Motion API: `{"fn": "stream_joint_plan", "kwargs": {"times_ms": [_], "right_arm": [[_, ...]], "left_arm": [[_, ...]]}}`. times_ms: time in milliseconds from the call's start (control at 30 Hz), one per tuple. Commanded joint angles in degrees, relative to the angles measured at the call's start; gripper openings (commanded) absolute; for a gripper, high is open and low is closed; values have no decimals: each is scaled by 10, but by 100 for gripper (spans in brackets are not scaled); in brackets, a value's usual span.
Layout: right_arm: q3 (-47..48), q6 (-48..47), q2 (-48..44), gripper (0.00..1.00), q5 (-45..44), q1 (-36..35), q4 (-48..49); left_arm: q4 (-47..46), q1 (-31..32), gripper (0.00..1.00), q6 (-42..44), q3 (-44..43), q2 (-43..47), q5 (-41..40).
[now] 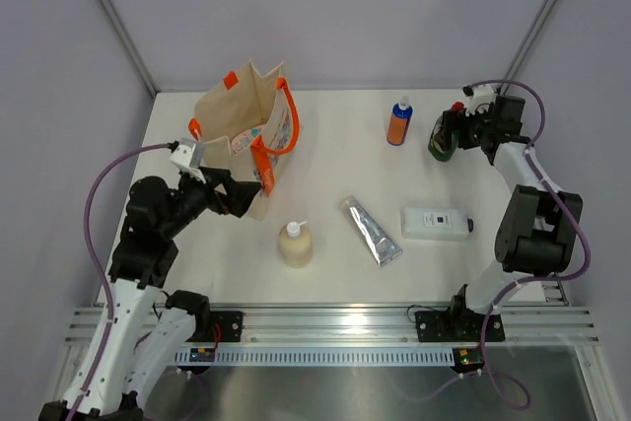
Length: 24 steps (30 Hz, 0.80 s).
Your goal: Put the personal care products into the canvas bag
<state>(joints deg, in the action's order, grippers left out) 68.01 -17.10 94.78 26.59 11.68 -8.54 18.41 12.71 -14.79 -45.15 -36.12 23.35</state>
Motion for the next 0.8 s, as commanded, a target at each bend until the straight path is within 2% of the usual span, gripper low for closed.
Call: {"fn": "stream_joint_plan", "kwargs": {"times_ms": [0, 100, 133, 300, 433, 467, 567, 700, 767], "right_arm": [[60, -21, 36, 97, 15, 3, 47], [83, -21, 82, 96, 1, 3, 51], [111, -21, 101, 91, 6, 3, 35], [146, -17, 129, 82, 21, 4, 34], [147, -31, 126, 63, 45, 4, 21], [143, -35, 123, 51, 51, 4, 22], [129, -40, 103, 31, 67, 4, 19], [114, -26, 50, 13, 81, 4, 0], [107, -13, 23, 7, 84, 4, -13]], "left_arm": [[-25, -2, 99, -20, 12, 39, 36], [-24, -2, 99, -30, 23, 59, 48], [-26, -2, 99, -38, 27, 68, 54], [-51, -2, 99, -61, 41, 90, 73], [-51, -1, 99, -72, 45, 90, 89], [-59, -1, 99, -73, 50, 88, 94], [-79, -1, 99, -83, 62, 71, 119], [-104, 14, 99, -95, 65, 43, 148], [-110, 55, 99, -87, 56, 32, 138]]}}
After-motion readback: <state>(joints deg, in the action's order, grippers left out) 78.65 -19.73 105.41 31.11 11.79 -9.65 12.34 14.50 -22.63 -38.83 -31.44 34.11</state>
